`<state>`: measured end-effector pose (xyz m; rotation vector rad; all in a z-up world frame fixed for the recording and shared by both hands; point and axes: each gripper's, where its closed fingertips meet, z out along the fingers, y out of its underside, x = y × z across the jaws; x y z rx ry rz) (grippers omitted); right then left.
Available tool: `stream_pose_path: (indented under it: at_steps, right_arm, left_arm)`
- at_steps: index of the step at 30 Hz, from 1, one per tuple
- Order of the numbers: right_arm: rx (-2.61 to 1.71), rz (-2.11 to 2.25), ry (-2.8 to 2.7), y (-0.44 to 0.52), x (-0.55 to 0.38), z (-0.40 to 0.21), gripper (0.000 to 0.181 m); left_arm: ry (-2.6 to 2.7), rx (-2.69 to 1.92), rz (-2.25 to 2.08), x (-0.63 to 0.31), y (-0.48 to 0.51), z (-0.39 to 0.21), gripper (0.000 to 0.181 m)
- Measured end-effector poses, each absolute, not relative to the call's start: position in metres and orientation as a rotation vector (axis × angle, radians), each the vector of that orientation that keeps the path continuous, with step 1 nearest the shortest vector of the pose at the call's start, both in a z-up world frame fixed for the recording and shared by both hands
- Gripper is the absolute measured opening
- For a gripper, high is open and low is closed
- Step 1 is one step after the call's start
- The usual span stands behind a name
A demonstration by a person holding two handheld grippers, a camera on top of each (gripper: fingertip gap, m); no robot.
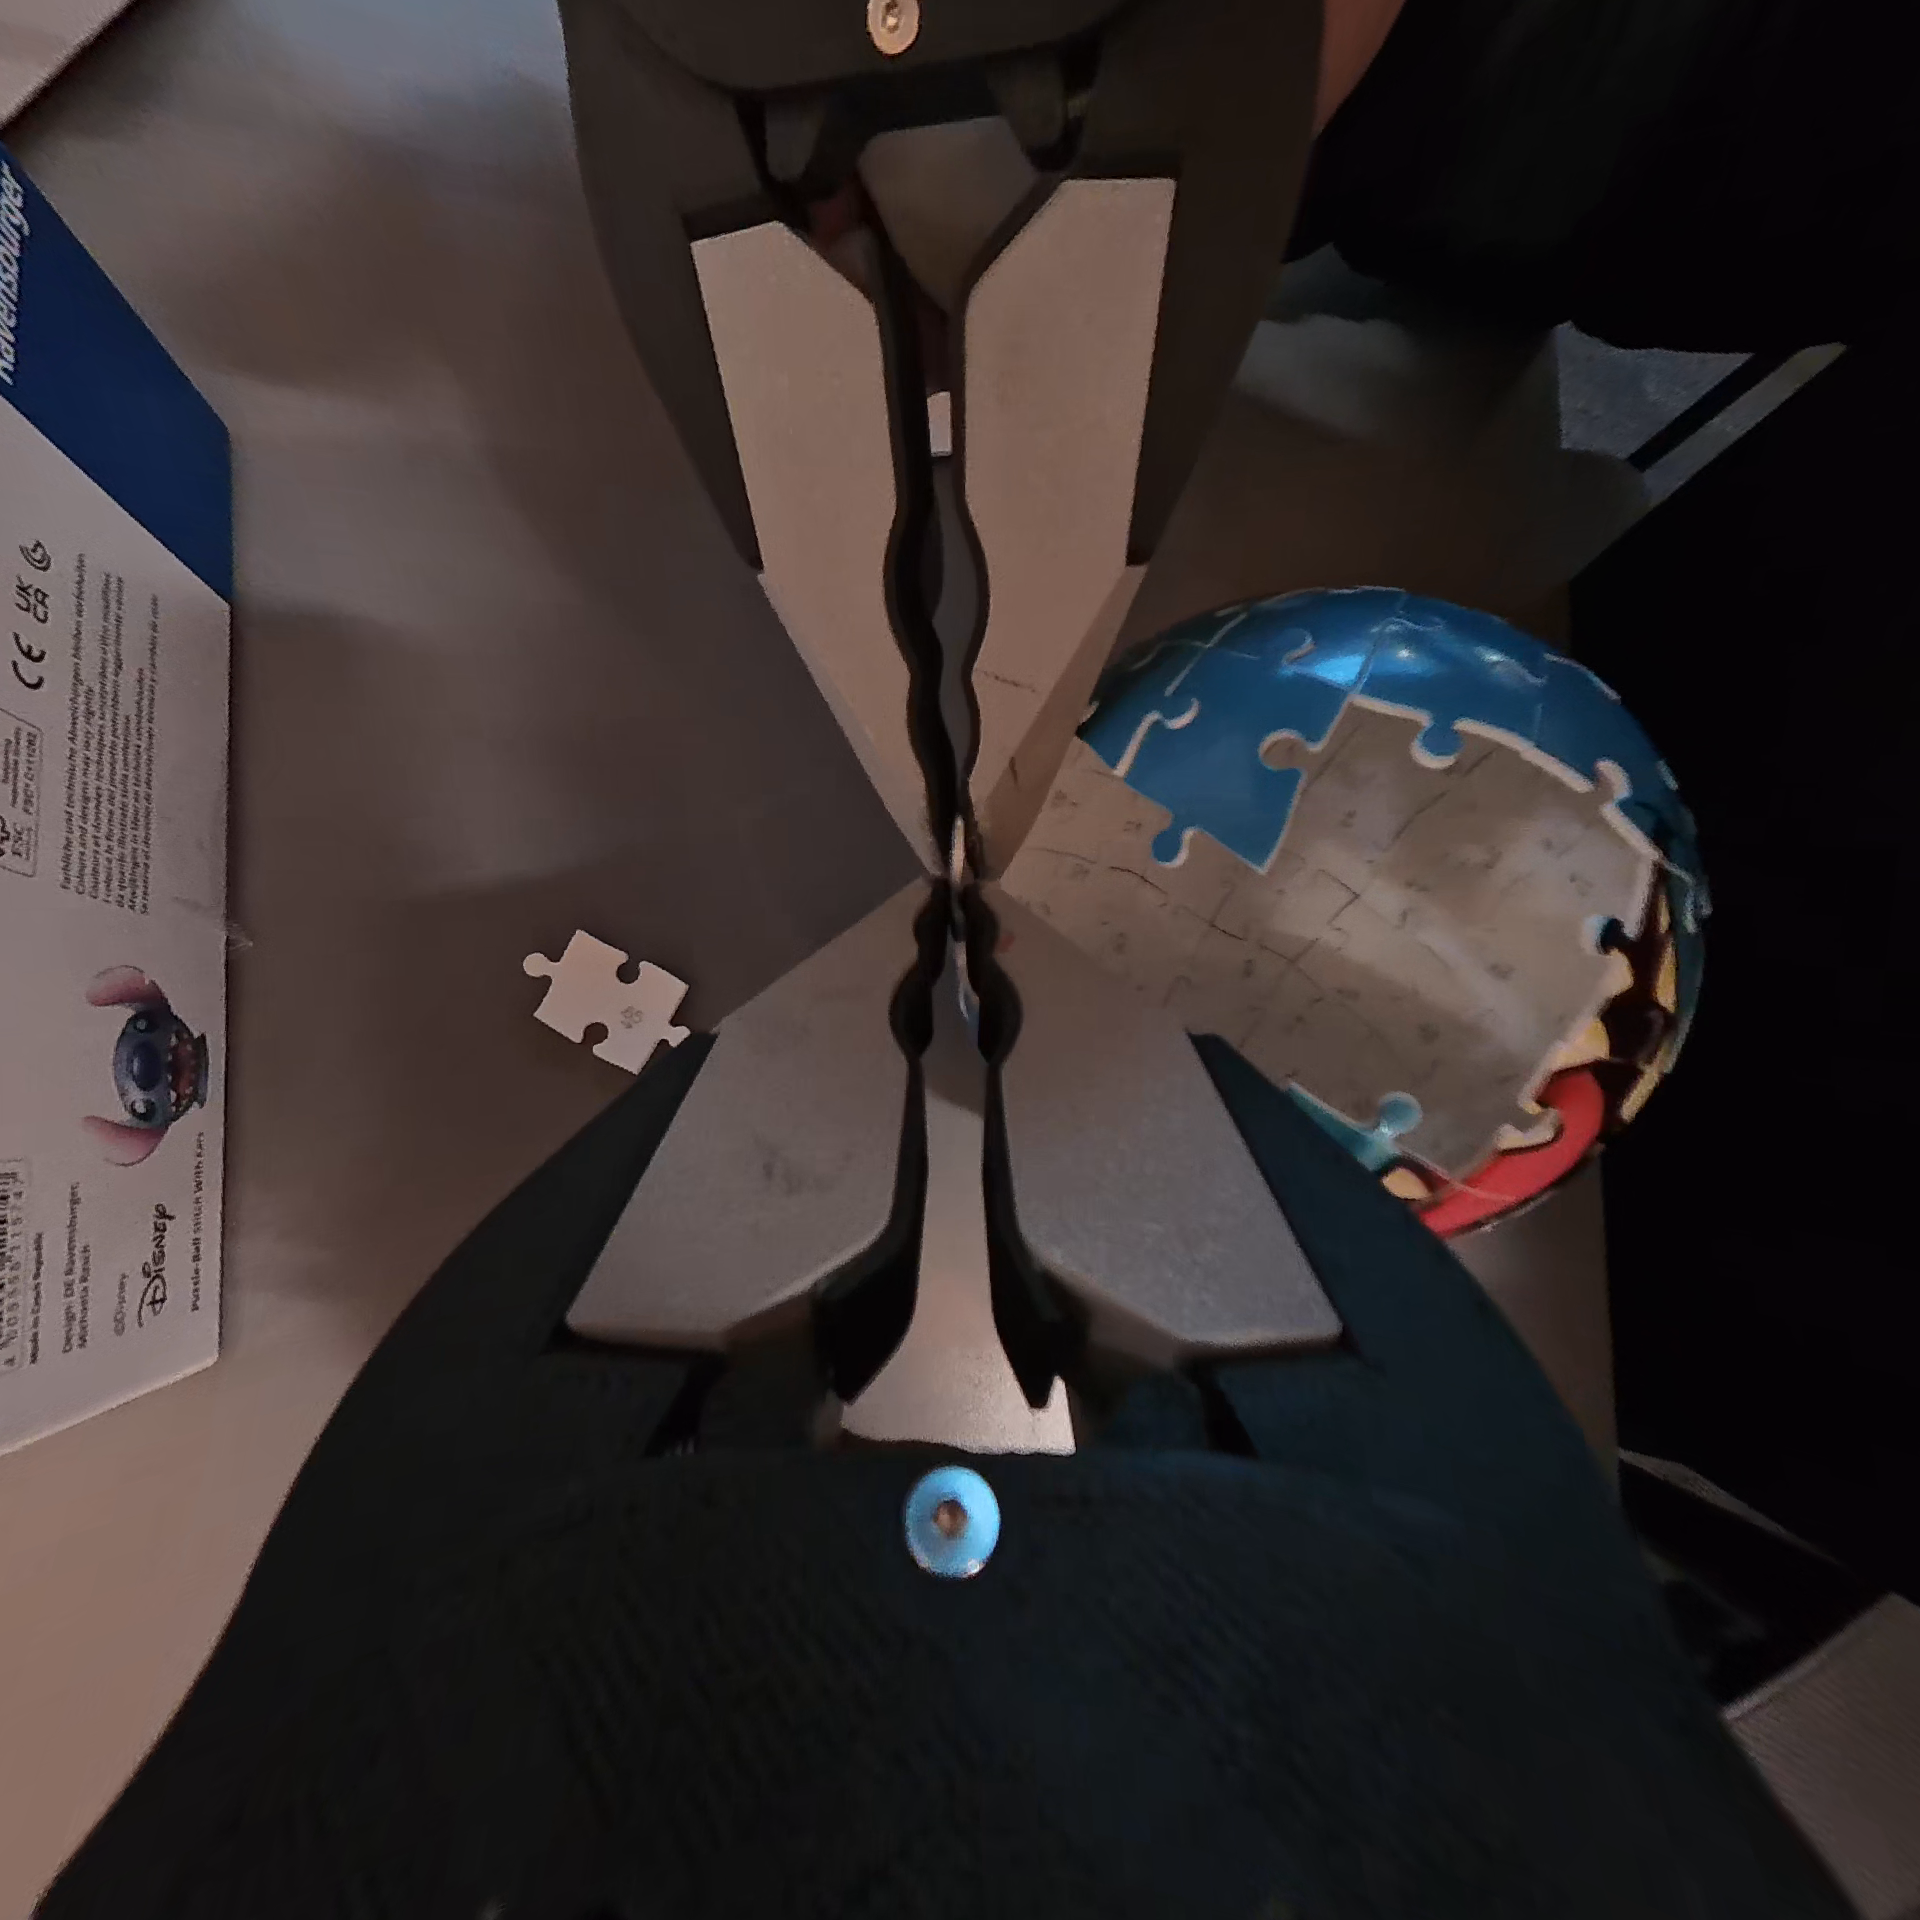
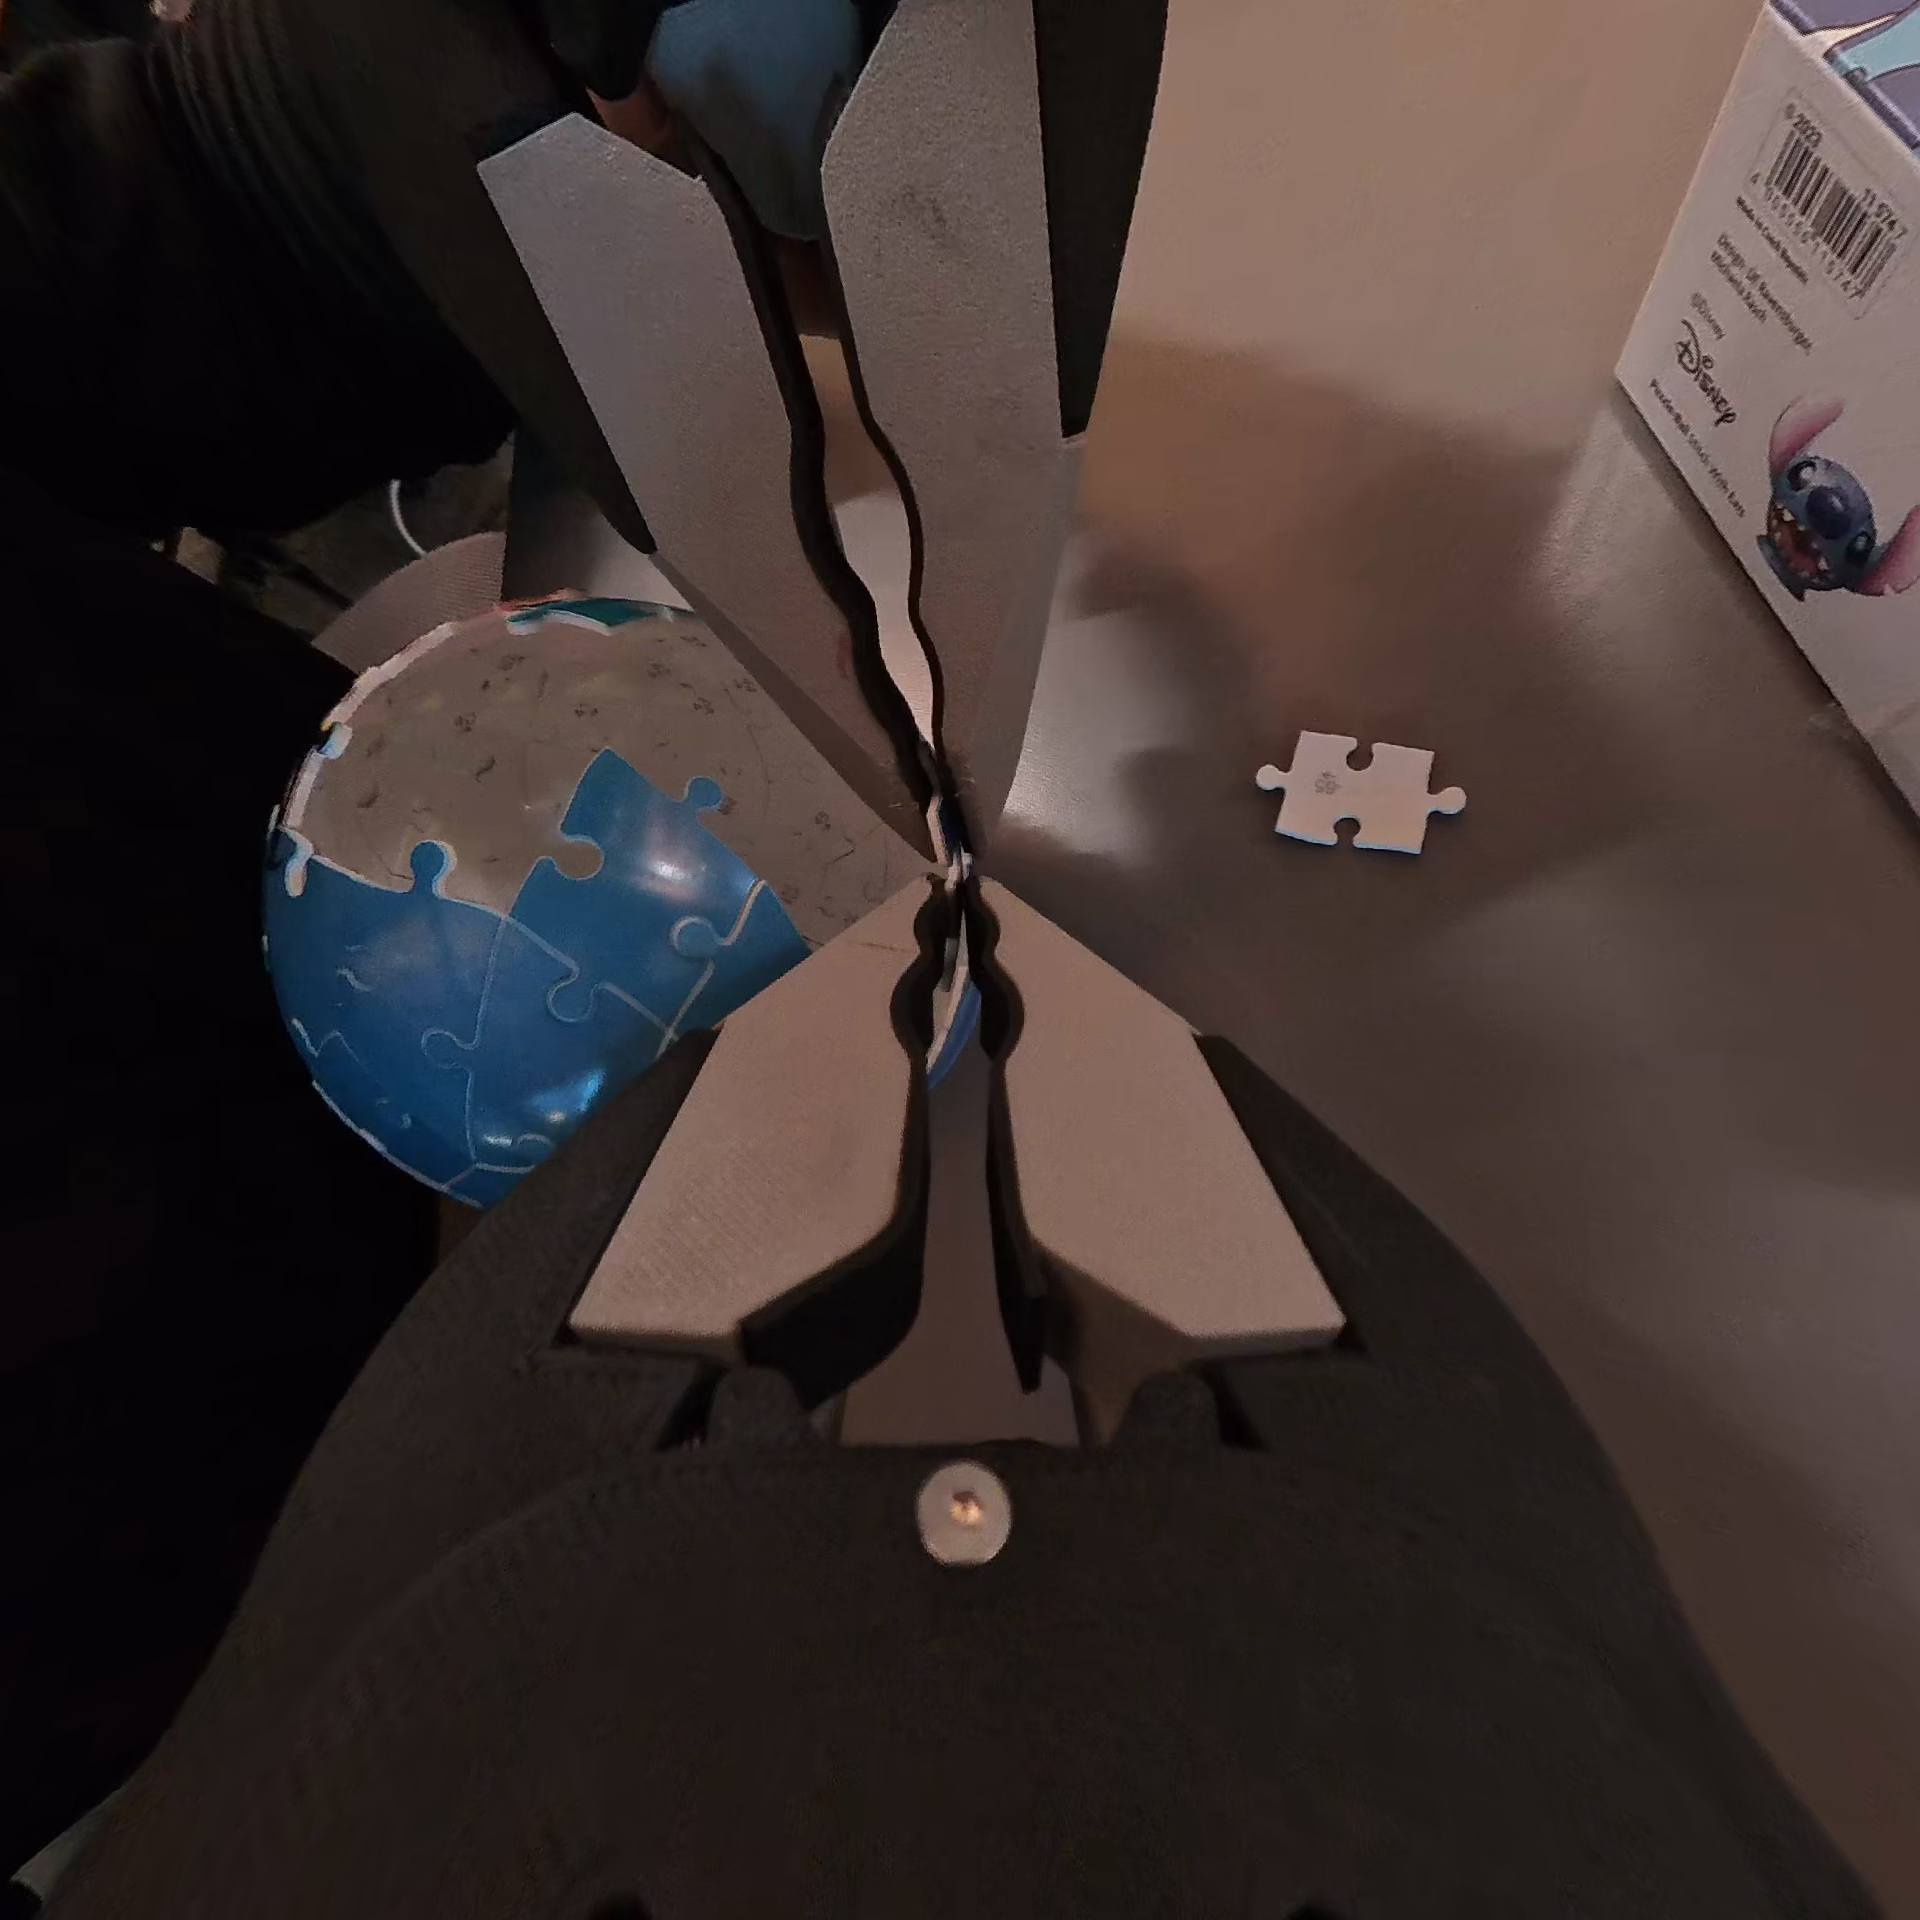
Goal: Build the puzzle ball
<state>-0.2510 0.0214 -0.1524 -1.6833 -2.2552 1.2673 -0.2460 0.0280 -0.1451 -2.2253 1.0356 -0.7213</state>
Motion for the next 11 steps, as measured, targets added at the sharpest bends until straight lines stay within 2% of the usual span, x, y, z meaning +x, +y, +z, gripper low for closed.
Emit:
stream_pose_path:
  at_steps: [11]
  right_arm:
    - [-1.657,1.218,-2.33,0.0234,-0.2502,-0.1567,0.008]
  left_arm:
    - [1.05,-2.247,-0.689,-0.2469,0.0266,-0.1466,0.0]
